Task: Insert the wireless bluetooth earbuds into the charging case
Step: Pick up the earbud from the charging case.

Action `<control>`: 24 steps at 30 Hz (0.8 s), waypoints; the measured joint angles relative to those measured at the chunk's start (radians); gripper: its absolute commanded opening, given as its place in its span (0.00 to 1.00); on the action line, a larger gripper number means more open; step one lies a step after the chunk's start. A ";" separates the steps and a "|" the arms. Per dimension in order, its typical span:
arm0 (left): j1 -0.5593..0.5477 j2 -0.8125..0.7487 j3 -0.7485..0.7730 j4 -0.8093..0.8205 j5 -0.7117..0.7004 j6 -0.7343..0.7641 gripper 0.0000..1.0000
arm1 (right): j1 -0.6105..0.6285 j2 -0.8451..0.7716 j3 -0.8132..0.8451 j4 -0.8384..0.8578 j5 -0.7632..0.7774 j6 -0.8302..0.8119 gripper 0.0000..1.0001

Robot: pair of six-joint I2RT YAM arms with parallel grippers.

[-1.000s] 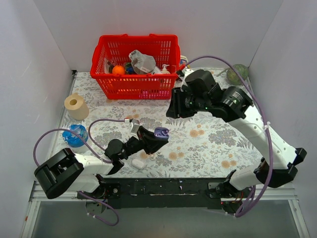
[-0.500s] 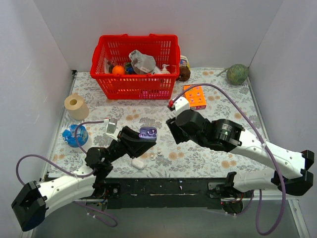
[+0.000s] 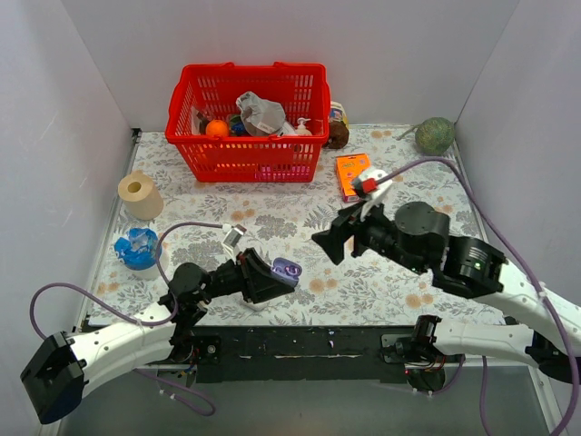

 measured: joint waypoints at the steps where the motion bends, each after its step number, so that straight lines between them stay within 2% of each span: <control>1: 0.000 0.006 -0.010 0.005 0.014 -0.014 0.00 | -0.001 0.029 0.014 -0.002 -0.030 0.001 0.86; 6: 0.000 0.022 -0.027 -0.020 0.062 -0.063 0.00 | -0.001 0.100 -0.029 -0.018 -0.192 0.014 0.95; 12: 0.000 0.002 -0.027 -0.102 0.094 -0.064 0.00 | -0.001 0.084 -0.122 -0.013 -0.316 0.053 0.97; 24: 0.000 0.024 -0.027 -0.161 0.138 -0.060 0.00 | -0.001 0.084 -0.216 0.041 -0.410 0.124 0.98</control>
